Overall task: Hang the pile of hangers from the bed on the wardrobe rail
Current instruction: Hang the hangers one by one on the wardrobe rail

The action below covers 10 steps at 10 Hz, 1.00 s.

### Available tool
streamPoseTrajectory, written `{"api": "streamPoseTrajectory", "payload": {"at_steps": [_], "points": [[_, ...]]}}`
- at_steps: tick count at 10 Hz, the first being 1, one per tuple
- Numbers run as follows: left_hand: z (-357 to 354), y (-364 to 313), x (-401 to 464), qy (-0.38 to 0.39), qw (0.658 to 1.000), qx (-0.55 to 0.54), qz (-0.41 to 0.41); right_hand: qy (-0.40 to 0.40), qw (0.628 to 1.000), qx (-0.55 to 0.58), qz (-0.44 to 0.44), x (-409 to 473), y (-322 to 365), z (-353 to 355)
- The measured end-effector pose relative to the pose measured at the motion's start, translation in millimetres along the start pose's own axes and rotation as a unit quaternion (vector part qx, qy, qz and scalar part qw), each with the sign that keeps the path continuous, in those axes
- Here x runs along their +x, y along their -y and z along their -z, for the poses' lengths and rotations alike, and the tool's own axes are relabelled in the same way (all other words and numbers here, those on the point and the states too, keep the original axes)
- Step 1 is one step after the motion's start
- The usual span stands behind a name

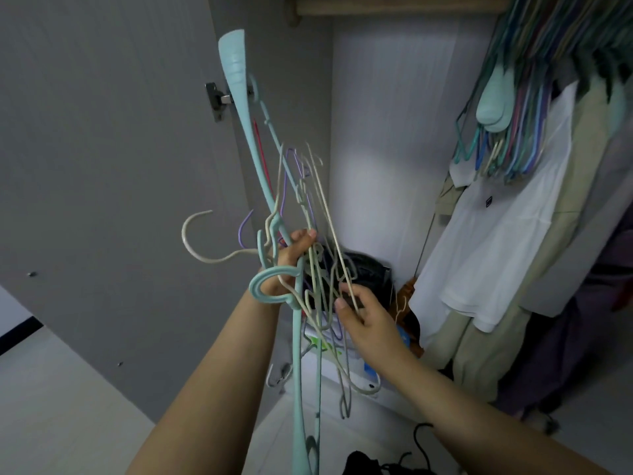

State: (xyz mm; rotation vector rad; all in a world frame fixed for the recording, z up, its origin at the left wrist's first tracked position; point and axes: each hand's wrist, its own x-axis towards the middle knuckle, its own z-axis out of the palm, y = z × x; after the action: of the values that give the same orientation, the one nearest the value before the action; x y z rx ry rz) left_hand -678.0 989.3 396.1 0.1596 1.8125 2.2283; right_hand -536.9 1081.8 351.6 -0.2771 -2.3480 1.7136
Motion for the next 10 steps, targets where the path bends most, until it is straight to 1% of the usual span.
{"api": "streamPoseTrajectory", "payload": {"at_steps": [1, 2, 3, 4, 5, 6, 7, 8, 9, 10], "points": [[8.4, 2.7, 11.5, -0.024, 0.999, -0.009, 0.028, 0.012, 1.0, -0.024, -0.01, 1.6, 14.5, 17.9], [13.6, 4.9, 15.1, 0.02, 0.996, -0.062, 0.053, 0.031, 0.997, -0.066, -0.006, 3.1, 25.4, 33.2], [15.3, 5.5, 9.7, 0.071, 0.989, -0.122, 0.041, 0.052, 0.993, -0.105, -0.006, 2.1, 38.2, 48.4], [11.8, -1.9, 2.1, 0.053, 0.99, -0.127, 0.042, 0.022, 0.969, -0.247, 0.009, 0.4, 55.9, 68.6], [16.7, 4.1, 4.7, 0.067, 0.997, -0.01, 0.036, -0.019, 0.937, -0.348, 0.035, 2.4, 67.3, 81.6], [21.5, 5.8, 11.6, 0.115, 0.993, 0.005, 0.036, -0.067, 0.919, -0.383, 0.065, 9.3, 65.8, 89.0], [20.8, 6.1, 9.7, 0.11, 0.993, 0.017, 0.042, -0.071, 0.927, -0.364, 0.051, 16.8, 67.7, 87.8], [15.5, 3.6, 10.2, 0.104, 0.993, 0.017, 0.043, -0.033, 0.932, -0.36, 0.02, 27.5, 65.6, 81.5], [13.0, -3.0, 12.0, 0.116, 0.992, 0.0, 0.048, 0.003, 0.959, -0.283, 0.007, 42.0, 46.5, 78.3], [17.6, -3.5, 19.8, 0.097, 0.994, -0.03, 0.039, -0.003, 0.993, -0.12, 0.015, 52.3, 33.9, 80.5]]}}
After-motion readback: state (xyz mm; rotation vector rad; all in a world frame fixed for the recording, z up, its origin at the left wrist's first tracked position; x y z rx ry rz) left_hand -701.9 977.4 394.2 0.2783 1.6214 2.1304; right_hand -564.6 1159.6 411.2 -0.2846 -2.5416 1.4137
